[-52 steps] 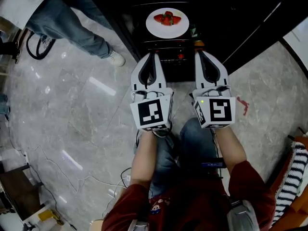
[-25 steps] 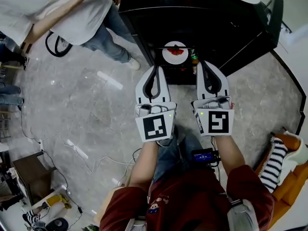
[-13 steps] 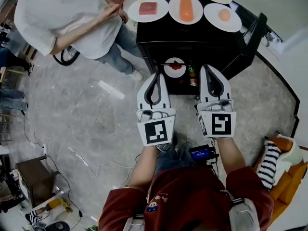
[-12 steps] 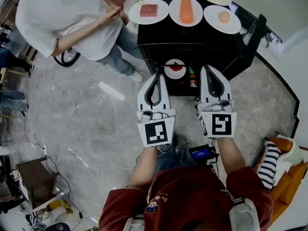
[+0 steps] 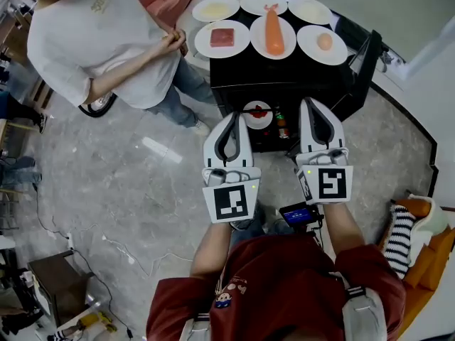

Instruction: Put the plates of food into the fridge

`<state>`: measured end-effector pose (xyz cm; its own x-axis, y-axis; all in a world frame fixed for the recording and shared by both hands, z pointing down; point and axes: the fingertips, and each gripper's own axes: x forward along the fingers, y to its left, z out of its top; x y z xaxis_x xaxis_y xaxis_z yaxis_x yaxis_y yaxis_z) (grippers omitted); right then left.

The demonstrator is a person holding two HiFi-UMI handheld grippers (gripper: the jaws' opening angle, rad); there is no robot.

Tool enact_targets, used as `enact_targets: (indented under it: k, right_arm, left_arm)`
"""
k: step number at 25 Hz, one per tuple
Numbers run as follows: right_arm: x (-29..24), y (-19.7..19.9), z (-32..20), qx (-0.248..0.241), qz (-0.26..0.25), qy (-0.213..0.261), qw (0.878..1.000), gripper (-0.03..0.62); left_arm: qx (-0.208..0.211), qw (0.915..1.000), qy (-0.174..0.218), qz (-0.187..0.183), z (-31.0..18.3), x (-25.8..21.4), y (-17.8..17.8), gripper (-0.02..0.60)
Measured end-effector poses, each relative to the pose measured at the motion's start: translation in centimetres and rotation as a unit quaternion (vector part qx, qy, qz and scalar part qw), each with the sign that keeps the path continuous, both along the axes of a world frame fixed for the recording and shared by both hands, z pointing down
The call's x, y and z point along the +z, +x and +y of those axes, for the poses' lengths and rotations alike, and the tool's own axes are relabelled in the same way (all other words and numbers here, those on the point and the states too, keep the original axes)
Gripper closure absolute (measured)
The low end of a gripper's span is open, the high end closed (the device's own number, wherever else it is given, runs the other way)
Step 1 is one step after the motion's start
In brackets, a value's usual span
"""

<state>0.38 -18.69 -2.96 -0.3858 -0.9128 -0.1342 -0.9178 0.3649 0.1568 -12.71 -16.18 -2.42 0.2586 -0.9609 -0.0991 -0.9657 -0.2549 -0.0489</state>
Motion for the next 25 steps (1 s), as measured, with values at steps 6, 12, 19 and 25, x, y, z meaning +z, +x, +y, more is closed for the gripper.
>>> enact_targets:
  k: [6, 12, 19, 25]
  right_arm:
    - [-1.6, 0.0, 0.7, 0.013, -0.001, 0.005, 1.000, 0.590]
    - [-2.5, 0.8, 1.4, 0.027, -0.001, 0.016, 1.000, 0.591]
    - [-1.9, 2.5, 1.6, 0.021, 0.000, 0.007, 1.000, 0.591]
    - [-2.0, 4.0, 1.0, 0.006, 0.000, 0.004, 1.000, 0.591]
  left_arm:
    - [0.030, 0.9995, -0.010, -0.004, -0.2, -0.6, 0.0, 0.575]
    - [0.051, 0.9987, 0.001, -0.002, -0.6, -1.2, 0.4, 0.575]
    - [0.052, 0.9986, -0.003, 0.006, -0.9, -1.2, 2.1, 0.575]
    - [0.044, 0.9989, 0.009, 0.010, -1.5, -1.7, 4.0, 0.575]
